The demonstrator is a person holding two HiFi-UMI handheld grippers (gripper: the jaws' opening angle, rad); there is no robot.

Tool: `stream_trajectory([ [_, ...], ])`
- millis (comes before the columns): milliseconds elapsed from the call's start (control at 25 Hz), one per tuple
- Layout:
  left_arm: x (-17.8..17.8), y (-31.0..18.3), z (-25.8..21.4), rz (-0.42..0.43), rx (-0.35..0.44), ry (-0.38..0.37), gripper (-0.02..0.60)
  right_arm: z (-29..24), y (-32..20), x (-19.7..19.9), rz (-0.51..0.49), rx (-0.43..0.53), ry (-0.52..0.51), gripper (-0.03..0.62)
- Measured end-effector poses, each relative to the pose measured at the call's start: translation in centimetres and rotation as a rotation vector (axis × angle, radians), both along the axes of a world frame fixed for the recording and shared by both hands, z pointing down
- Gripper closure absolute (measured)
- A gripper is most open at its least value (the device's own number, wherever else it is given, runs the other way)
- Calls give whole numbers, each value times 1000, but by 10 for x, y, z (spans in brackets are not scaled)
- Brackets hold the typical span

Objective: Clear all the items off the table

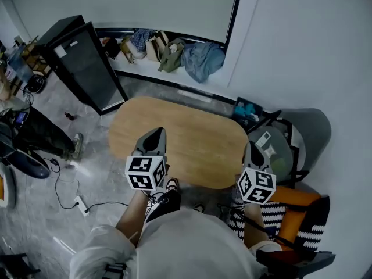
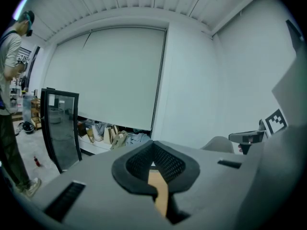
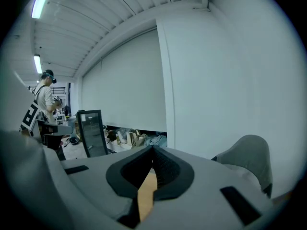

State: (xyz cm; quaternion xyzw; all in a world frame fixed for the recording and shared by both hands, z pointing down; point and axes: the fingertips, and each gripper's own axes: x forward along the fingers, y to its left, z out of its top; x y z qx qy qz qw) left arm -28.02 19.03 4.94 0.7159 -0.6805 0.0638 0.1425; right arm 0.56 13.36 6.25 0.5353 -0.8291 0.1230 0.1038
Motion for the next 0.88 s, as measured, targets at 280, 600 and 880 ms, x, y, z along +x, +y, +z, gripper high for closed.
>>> stream_trajectory([
  [280, 11, 1, -1, 33, 28, -2, 574, 0, 5, -16, -32, 3, 2, 571],
  [600, 22, -10, -7, 36, 40, -31, 574, 10, 2, -1, -23, -18, -16, 571],
  [880, 18, -27, -11, 35, 22, -30, 574, 4, -14, -4, -16, -28, -21, 571],
])
